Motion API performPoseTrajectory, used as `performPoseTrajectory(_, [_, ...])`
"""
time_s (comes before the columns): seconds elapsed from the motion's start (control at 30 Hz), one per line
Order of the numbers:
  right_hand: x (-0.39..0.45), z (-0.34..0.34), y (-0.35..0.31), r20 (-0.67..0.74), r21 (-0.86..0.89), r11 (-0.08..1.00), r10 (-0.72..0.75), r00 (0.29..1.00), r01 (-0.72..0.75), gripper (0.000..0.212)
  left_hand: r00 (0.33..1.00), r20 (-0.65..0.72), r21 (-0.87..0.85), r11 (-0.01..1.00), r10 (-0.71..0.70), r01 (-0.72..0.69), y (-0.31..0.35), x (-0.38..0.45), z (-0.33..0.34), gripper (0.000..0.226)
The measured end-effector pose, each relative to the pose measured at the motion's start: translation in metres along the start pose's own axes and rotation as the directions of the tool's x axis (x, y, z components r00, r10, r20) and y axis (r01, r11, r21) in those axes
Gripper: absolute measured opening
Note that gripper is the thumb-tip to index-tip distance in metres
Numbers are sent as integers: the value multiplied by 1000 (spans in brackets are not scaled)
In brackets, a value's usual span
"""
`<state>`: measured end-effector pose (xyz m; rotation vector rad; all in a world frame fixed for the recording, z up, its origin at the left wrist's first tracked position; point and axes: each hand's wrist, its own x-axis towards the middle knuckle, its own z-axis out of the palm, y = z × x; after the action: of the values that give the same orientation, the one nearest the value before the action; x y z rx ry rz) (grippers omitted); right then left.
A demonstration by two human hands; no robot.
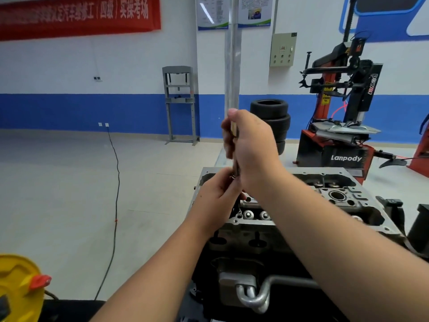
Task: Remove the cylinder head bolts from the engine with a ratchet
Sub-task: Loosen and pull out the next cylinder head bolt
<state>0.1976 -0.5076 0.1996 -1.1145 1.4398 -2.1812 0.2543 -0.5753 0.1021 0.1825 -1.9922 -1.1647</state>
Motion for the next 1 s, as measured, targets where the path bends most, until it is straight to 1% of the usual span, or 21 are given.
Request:
performPoseTrajectory(0.03, [-5, 6, 3, -88, -57, 996, -78, 993, 73, 30, 1000, -2, 12, 1000, 2, -2, 1, 0, -1, 32])
performPoseTrajectory(0.07, [-8, 10, 5, -126, -112, 987, -127, 984, 114, 29, 1000, 0, 24, 1000, 6, -6, 2, 0, -1, 36])
performPoseTrajectory(0.13, [-7, 10, 3, -108, -157, 980, -140, 984, 122, 31, 1000, -6, 43, 999, 8, -8, 2, 1, -1, 28])
performPoseTrajectory(0.2, [1, 2, -5, 4, -53, 998, -15, 1000, 15, 33, 1000, -5, -4, 1000, -22, 22, -2, 2, 0, 7])
performPoseTrajectory(0.27, [12, -11, -15, 205, 41, 988, 139, 969, -150, 40, 999, -9, -11, 999, -35, 34, -7, 3, 0, 17])
performPoseTrajectory(0.3, [15, -17, -19, 283, 47, 979, 175, 943, -196, 42, 999, -2, -17, 999, -38, 38, -9, 4, 0, 19])
performPoseTrajectory(0.37, [17, -22, -22, 335, 29, 978, 187, 924, -208, 40, 999, 19, -28, 999, -41, 41, -9, 3, 0, 22])
performPoseTrajectory(0.4, [17, -20, -20, 295, 21, 980, 182, 938, -197, 38, 999, 20, -26, 999, -46, 47, -7, 2, 0, 23])
performPoseTrajectory(0.43, [13, -16, -16, 216, 13, 987, 153, 964, -160, 36, 999, 14, -18, 999, -39, 39, -6, 1, 0, 22])
performPoseTrajectory(0.47, [8, -9, -10, 105, -8, 996, 90, 990, -90, 33, 999, 8, -6, 999, -32, 32, -5, 1, 0, 19])
performPoseTrajectory(0.5, [2, -2, -3, -18, -50, 999, -1, 1000, 0, 32, 1000, 2, 4, 1000, -19, 19, -4, 1, -1, 23])
performPoseTrajectory(0.53, [-5, 6, 4, -120, -114, 990, -102, 987, 88, 32, 1000, -4, 17, 1000, -10, 10, -1, 1, -1, 34])
performPoseTrajectory(0.57, [-10, 12, 10, -177, -178, 972, -184, 967, 153, 33, 1000, -2, 30, 999, -12, 12, 1, 1, -2, 41])
performPoseTrajectory(0.63, [-12, 18, 12, -193, -225, 956, -232, 953, 187, 35, 1000, 9, 26, 999, -20, 20, 0, 1, -2, 35])
performPoseTrajectory(0.67, [-8, 17, 8, -179, -200, 967, -197, 964, 160, 36, 1000, 9, 1, 1000, -24, 24, 1, 0, -2, 27])
performPoseTrajectory(0.7, [-3, 13, 2, -137, -142, 985, -116, 984, 96, 36, 999, 12, -41, 999, -30, 31, 0, 0, -2, 19])
performPoseTrajectory(0.73, [3, 7, -4, -55, -80, 997, -10, 998, 5, 39, 999, 16, -72, 997, -41, 42, -2, 1, -2, 13])
performPoseTrajectory(0.8, [13, -8, -13, 169, -1, 987, 159, 973, -161, 48, 998, 24, -82, 995, -63, 65, -5, 2, -1, 16])
performPoseTrajectory(0.87, [15, -17, -15, 284, 31, 977, 193, 939, -210, 47, 997, 30, -76, 994, -77, 79, -5, 2, 0, 18])
performPoseTrajectory(0.93, [13, -16, -11, 258, 51, 977, 186, 948, -206, 44, 996, 25, -84, 992, -89, 90, -4, 1, -1, 18])
performPoseTrajectory(1.0, [8, -8, -5, 112, 65, 989, 127, 986, -135, 39, 997, 9, -53, 996, -74, 74, -3, 1, -2, 21])
